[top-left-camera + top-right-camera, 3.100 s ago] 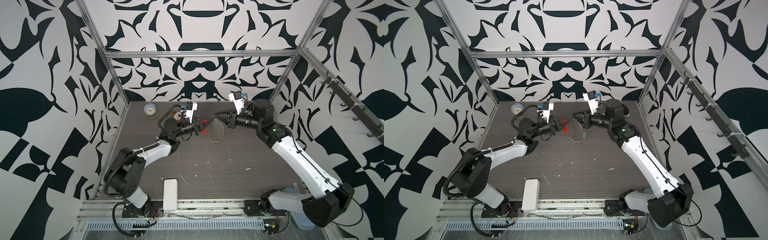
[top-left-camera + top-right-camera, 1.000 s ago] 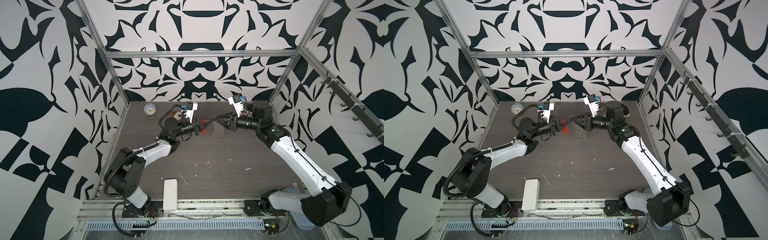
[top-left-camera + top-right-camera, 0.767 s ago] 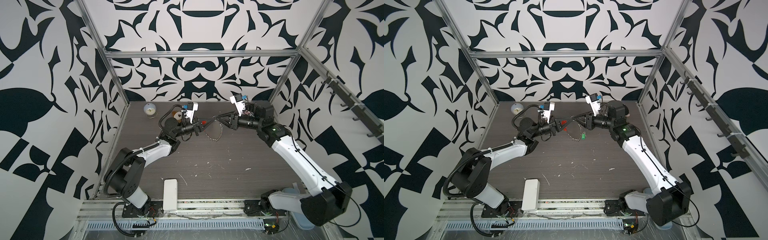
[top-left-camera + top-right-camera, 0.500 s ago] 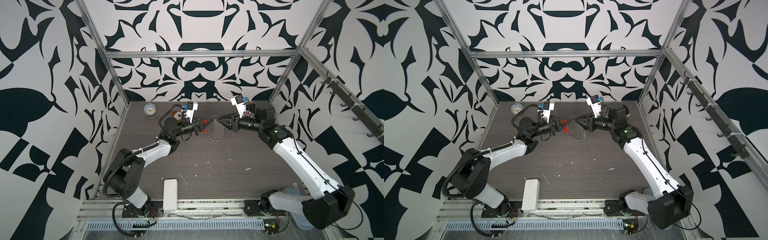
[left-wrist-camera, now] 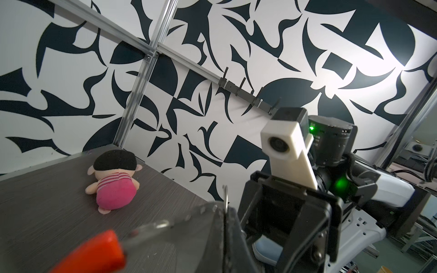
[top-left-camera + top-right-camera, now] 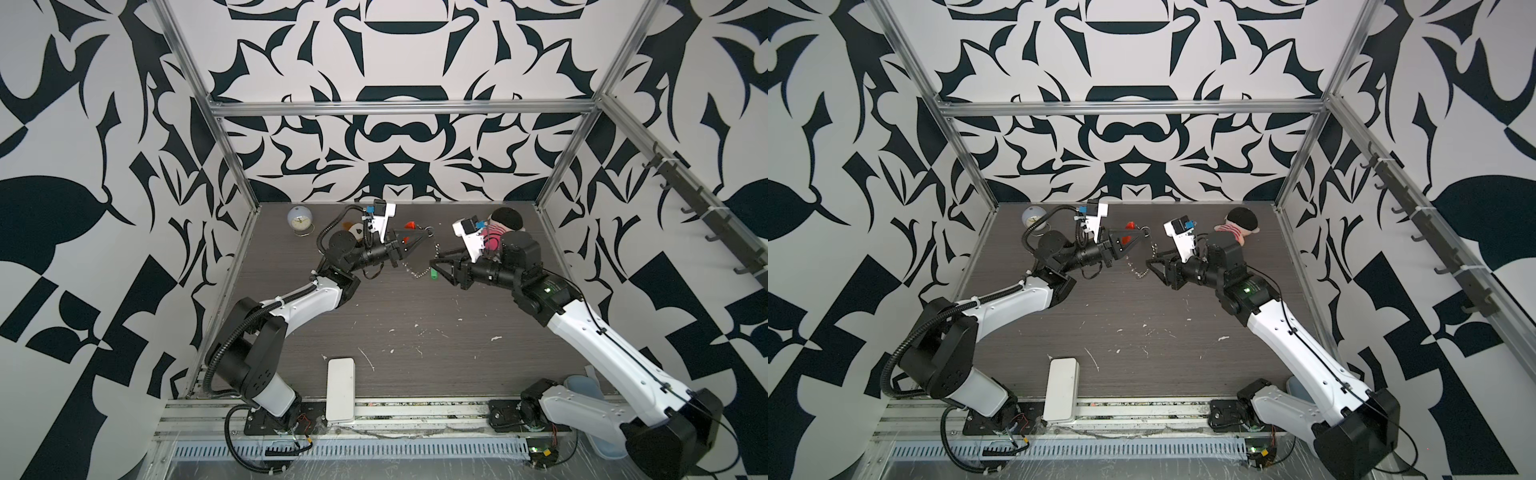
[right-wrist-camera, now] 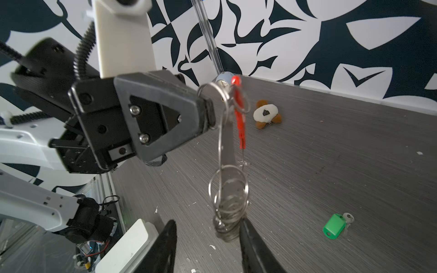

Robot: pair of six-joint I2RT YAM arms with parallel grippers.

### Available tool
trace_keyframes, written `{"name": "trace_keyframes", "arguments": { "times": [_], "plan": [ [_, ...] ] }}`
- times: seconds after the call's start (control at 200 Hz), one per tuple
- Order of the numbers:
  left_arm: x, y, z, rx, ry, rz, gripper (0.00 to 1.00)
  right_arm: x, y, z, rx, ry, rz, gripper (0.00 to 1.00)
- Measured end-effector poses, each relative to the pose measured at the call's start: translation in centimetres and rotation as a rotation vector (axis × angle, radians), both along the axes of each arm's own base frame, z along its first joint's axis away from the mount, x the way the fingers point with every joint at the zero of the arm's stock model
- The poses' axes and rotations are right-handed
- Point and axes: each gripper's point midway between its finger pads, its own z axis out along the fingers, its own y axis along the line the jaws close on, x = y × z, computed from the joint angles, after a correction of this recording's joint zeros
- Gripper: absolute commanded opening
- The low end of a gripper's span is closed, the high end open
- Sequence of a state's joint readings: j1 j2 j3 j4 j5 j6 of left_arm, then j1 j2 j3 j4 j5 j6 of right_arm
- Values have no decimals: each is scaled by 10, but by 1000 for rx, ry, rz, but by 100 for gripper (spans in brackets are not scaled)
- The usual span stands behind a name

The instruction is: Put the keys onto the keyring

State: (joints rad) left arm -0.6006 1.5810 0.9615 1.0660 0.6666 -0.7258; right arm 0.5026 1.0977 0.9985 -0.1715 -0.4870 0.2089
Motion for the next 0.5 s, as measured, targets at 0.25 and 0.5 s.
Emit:
{"name": "trace_keyframes", "arguments": {
  "times": [0.25, 0.5],
  "plan": [
    [1, 0, 1, -3, 1, 8, 0, 14, -2, -3, -49, -54, -72, 41],
    [2, 1, 1, -5, 3, 12, 0, 27, -12, -3, -77, -79, -165, 41]
  ]
}}
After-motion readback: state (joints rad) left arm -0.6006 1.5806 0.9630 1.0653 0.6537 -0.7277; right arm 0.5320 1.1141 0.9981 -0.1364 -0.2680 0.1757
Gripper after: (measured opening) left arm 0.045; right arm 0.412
